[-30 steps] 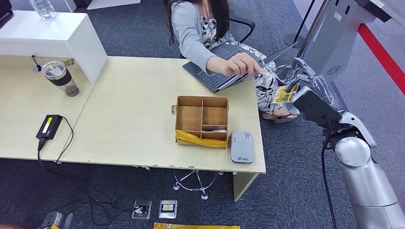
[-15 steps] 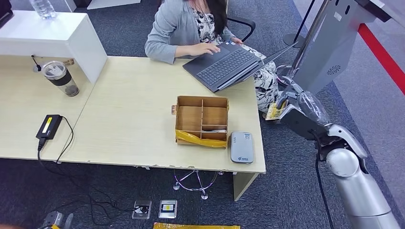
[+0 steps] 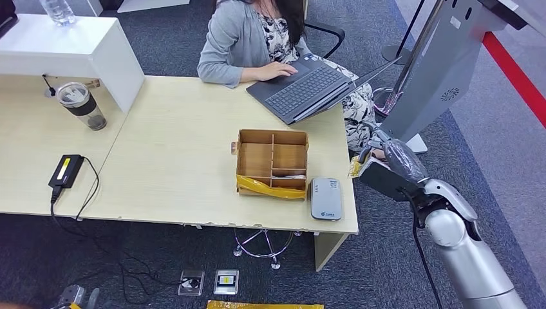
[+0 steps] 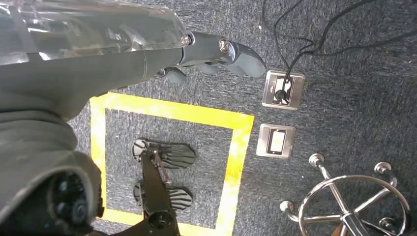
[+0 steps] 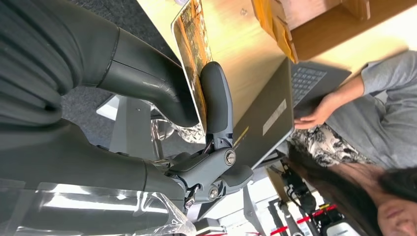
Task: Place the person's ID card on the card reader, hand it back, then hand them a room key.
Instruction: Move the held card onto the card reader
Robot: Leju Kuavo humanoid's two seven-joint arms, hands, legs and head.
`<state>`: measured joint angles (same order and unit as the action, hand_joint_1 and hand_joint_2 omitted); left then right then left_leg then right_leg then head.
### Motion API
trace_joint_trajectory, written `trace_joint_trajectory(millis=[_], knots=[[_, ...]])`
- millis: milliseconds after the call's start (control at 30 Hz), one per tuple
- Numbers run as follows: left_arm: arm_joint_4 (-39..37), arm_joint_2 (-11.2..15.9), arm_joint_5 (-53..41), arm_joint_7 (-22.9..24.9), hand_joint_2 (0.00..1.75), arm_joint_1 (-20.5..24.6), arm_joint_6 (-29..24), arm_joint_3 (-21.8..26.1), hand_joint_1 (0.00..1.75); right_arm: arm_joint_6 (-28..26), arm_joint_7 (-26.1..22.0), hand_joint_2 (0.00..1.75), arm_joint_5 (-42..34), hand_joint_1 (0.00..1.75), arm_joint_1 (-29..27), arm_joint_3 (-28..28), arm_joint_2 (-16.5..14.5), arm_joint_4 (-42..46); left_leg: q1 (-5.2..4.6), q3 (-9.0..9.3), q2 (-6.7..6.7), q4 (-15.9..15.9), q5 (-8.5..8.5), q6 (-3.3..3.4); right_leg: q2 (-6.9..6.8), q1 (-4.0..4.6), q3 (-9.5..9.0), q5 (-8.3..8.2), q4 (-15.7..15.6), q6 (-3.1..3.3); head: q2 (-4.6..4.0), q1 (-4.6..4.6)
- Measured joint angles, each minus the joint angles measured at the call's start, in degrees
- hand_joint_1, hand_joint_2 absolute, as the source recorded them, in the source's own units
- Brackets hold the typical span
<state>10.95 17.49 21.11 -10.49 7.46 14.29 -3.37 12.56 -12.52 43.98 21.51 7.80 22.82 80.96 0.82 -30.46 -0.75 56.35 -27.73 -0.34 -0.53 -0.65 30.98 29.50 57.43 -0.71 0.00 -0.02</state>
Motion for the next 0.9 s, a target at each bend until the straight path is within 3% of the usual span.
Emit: trace_joint_trajectory(millis=[367, 900], knots=[[0.0, -0.02, -0.31, -0.01, 0.0, 0.01, 0.37, 0.0, 0.0, 0.08, -0.95, 1.75, 1.32, 1.75, 2.63, 5.35, -0.52, -3.79, 0.0, -0.01, 0.0, 0.0, 0.0, 0.0, 0.01, 0.0, 0.0, 0.0, 0.01, 0.0, 0.0, 0.0], [-0.02, -0.58, -0.69, 0.0, 0.0, 0.02, 0.38, 0.0, 0.0, -3.96, -3.43, 1.75, -1.02, 1.75, 8.01, 12.21, -3.91, -18.52, 0.0, -0.02, 0.0, 0.0, 0.0, 0.0, -0.01, 0.01, 0.0, 0.0, 0.01, 0.0, 0.0, 0.0]])
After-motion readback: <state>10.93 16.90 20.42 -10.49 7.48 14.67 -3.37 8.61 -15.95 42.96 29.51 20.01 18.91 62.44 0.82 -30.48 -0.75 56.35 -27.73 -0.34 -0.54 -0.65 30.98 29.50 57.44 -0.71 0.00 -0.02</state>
